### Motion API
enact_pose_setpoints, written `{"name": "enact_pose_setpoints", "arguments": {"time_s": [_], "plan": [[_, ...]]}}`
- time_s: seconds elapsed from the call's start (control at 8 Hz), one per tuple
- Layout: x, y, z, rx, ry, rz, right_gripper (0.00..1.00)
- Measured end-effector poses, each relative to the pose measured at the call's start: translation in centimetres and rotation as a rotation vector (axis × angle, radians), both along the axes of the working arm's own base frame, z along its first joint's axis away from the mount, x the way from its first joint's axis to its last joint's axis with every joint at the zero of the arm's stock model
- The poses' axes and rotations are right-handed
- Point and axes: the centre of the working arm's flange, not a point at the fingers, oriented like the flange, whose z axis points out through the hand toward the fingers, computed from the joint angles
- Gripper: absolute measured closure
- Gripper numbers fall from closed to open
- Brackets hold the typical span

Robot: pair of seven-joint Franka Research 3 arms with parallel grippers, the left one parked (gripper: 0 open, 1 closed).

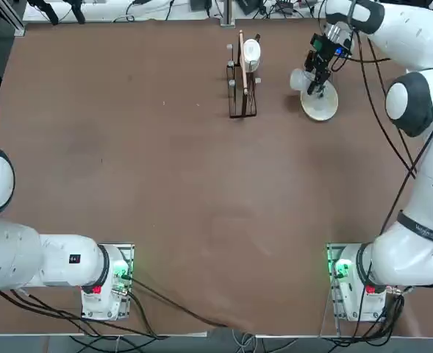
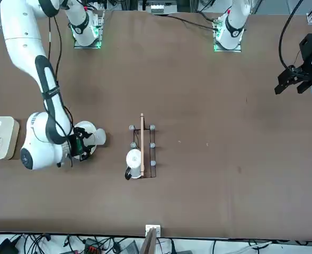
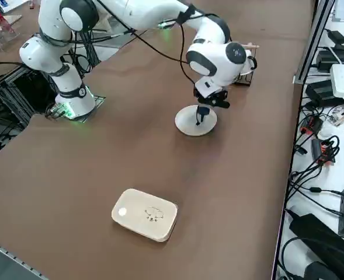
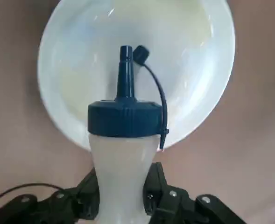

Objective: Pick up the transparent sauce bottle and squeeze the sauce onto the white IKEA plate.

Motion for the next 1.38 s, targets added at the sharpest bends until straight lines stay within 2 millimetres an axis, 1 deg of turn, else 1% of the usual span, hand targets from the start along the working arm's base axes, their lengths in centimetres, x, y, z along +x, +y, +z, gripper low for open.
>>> {"name": "enact_pose_setpoints", "arguments": {"time_s": [0.25, 0.5, 1.0, 1.38], "plan": [[-0.9, -1.6, -1.5, 0.009, 0.034, -0.001, 0.57], [-1.3, -2.0, -1.7, 0.013, 0.053, -0.001, 0.57], [-2.7, -1.0, -1.2, 0.023, 0.084, 0.017, 0.57], [-4.0, -0.1, -0.1, 0.032, 0.107, 0.034, 0.57]]}}
